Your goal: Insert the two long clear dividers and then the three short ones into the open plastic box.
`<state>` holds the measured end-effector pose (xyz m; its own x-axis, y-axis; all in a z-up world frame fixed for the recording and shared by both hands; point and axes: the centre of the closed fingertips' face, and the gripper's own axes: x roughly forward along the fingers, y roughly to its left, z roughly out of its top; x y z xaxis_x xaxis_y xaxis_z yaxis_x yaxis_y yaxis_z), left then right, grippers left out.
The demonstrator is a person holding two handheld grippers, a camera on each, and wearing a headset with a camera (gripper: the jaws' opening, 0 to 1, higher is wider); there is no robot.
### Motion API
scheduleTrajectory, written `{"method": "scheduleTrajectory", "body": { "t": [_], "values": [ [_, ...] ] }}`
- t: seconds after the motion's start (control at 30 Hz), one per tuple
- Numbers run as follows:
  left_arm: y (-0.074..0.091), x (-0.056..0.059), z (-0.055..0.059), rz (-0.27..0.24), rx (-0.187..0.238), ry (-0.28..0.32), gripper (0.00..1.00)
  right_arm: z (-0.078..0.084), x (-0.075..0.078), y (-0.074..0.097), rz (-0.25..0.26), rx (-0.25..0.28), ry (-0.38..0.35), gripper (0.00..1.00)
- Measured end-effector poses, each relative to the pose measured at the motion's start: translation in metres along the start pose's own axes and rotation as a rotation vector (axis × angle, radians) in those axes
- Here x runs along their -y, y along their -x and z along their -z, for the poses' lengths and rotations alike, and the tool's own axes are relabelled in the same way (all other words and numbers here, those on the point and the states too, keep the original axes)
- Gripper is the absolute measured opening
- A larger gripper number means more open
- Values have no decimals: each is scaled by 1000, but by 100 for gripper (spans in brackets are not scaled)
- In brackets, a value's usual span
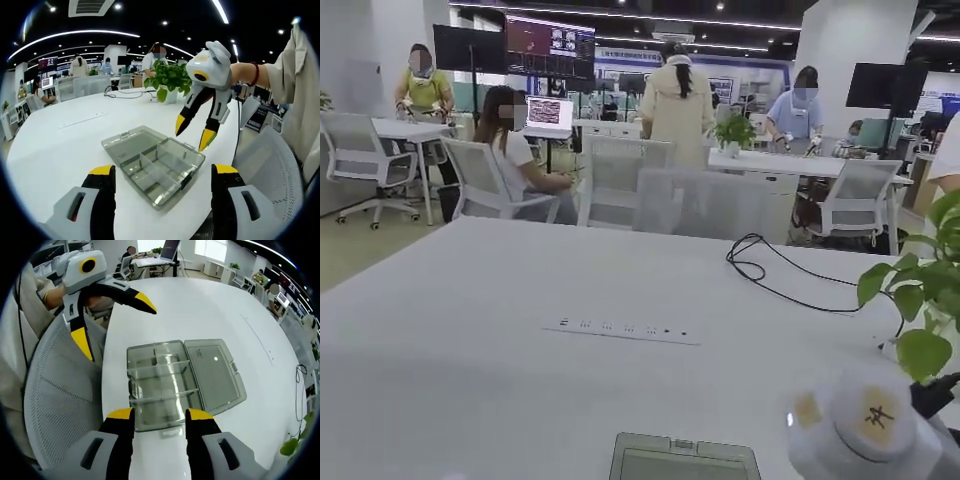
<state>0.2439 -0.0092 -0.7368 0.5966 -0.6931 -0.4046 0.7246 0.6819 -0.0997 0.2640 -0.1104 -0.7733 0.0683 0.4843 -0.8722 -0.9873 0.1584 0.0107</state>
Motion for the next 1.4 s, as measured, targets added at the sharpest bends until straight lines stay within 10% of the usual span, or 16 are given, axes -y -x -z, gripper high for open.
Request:
{"method": "scheduleTrajectory", "body": {
  "t": [1.4],
  "values": [
    [3, 2, 5, -29, -38, -1, 77, 161, 25, 10, 41, -201, -10, 45]
  ]
}}
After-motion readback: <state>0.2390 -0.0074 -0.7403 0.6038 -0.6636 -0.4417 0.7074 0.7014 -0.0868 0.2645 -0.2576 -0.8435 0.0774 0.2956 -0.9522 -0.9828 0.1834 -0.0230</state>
